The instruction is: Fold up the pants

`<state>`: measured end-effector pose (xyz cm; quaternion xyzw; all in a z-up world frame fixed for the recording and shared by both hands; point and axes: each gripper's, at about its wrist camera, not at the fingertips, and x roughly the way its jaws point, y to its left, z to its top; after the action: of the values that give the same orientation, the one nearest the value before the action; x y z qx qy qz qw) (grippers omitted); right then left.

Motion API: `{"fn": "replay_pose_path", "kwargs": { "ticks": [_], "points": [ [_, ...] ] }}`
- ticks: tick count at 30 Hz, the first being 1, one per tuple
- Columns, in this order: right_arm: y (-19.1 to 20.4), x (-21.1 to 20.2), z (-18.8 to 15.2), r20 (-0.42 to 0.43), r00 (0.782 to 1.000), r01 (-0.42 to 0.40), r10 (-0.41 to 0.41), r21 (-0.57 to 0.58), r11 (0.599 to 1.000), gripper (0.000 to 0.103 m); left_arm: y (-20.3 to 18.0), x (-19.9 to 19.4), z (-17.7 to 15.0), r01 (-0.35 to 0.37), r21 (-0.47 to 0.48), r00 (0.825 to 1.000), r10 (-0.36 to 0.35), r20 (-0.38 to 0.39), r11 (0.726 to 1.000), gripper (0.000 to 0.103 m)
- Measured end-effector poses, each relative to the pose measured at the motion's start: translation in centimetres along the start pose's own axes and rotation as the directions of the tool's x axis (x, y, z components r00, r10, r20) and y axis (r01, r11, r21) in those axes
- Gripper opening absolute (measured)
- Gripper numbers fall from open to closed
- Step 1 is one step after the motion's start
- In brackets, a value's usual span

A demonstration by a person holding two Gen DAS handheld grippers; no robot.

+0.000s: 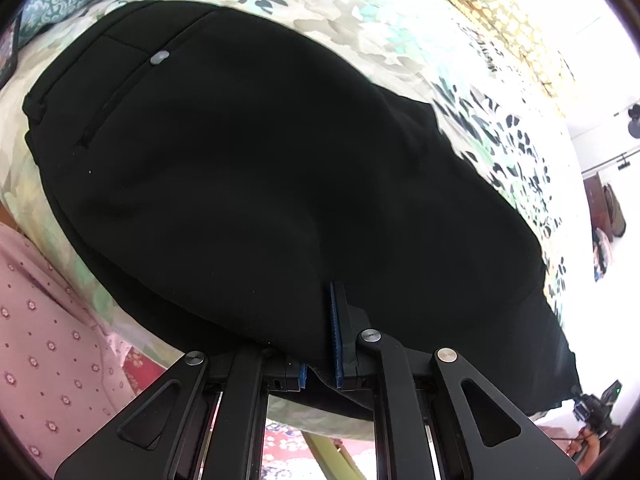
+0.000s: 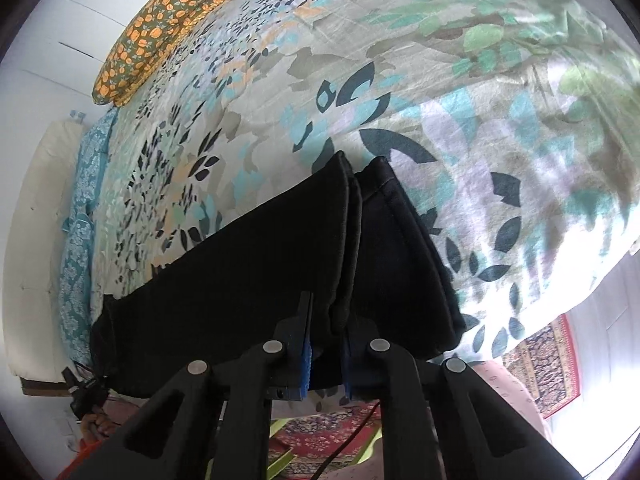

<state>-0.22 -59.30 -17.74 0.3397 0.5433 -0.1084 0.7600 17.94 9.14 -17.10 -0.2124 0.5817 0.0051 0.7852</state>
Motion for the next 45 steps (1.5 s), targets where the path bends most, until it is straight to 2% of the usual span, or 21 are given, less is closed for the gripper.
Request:
{"fn": "replay_pose_path", "kwargs": {
  "ticks": [2, 4, 6, 20, 25, 26, 27, 28, 31, 32, 34, 35, 38, 40, 43, 45],
  "points": [
    [0.6, -0.3, -0.1, 0.003, 0.996, 0.088, -0.088, -0.048, 0.995, 0.012, -0.7, -0.5, -0.4, 0.007, 0.044, 1.0, -0.007, 0.002, 0.999, 0.007],
    [1.0, 0.1, -0.2, -0.002, 0.981, 0.192, -0.193, -0.11, 0.975, 0.012, -1.8, -0.6, -1.0, -0.005, 0.098, 1.0, 0.005, 0.001, 0.995, 0.007],
    [1.0, 0.6, -0.2, -0.012, 0.969, 0.244, -0.248, -0.129, 0.961, 0.012, -2.4, -0.2, -1.5, -0.033, 0.135, 0.999, 0.035, -0.011, 0.99, 0.007],
    [1.3, 1.5, -0.7, -0.034, 0.946, 0.313, -0.322, -0.167, 0.935, 0.013, -2.9, 1.0, -1.8, -0.106, 0.188, 0.992, 0.115, -0.04, 0.976, 0.008],
    [1.4, 1.8, -0.7, -0.043, 0.94, 0.328, -0.339, -0.165, 0.93, 0.013, -2.5, 1.1, -2.1, -0.12, 0.183, 0.99, 0.131, -0.051, 0.976, 0.015],
    [1.4, 1.8, -0.7, -0.044, 0.939, 0.329, -0.34, -0.164, 0.93, 0.013, -2.4, 1.0, -2.0, -0.12, 0.173, 0.99, 0.132, -0.058, 0.978, 0.02],
    [1.3, 1.7, -0.8, -0.044, 0.939, 0.331, -0.342, -0.162, 0.93, 0.018, -2.1, 0.9, -2.1, -0.128, 0.159, 0.988, 0.14, -0.069, 0.979, 0.025],
    [1.4, 1.9, -0.7, -0.046, 0.937, 0.335, -0.346, -0.159, 0.929, 0.025, -1.6, 0.5, -2.2, -0.139, 0.148, 0.986, 0.151, -0.075, 0.979, 0.035],
    [1.0, 1.7, -0.8, -0.047, 0.943, 0.319, -0.328, -0.143, 0.937, 0.032, -0.9, -0.6, -2.8, -0.168, 0.123, 0.98, 0.179, -0.087, 0.978, 0.046],
    [0.8, 1.3, -0.9, -0.04, 0.945, 0.316, -0.324, -0.133, 0.939, 0.035, -0.5, -1.1, -3.1, -0.181, 0.114, 0.977, 0.192, -0.091, 0.977, 0.047],
    [0.3, 0.3, -1.2, -0.016, 0.949, 0.312, -0.315, -0.101, 0.945, 0.047, 0.2, -2.3, -3.6, -0.183, 0.085, 0.977, 0.191, -0.094, 0.979, 0.047],
    [0.0, -0.3, -1.3, 0.004, 0.951, 0.307, -0.308, -0.082, 0.948, 0.048, 0.6, -3.2, -3.7, -0.191, 0.069, 0.977, 0.196, -0.082, 0.979, 0.048],
    [-0.5, -2.4, -1.7, 0.081, 0.956, 0.286, -0.283, -0.029, 0.958, 0.048, 0.9, -6.2, -3.6, -0.258, 0.053, 0.966, 0.256, 0.026, 0.965, 0.047],
    [-0.8, -3.4, -1.5, 0.12, 0.963, 0.243, -0.241, -0.004, 0.97, 0.048, 0.4, -7.8, -3.1, -0.272, 0.057, 0.959, 0.266, 0.098, 0.961, 0.048],
    [-1.9, -4.7, -0.1, 0.173, 0.966, 0.187, -0.191, 0.041, 0.982, 0.048, -1.4, -7.6, -2.0, -0.234, 0.109, 0.966, 0.218, 0.139, 0.966, 0.052],
    [-2.4, -5.4, 1.1, 0.202, 0.97, 0.126, -0.134, 0.049, 0.991, 0.048, -3.4, -6.2, -1.6, -0.187, 0.179, 0.975, 0.161, 0.153, 0.966, 0.052]
  ]
}}
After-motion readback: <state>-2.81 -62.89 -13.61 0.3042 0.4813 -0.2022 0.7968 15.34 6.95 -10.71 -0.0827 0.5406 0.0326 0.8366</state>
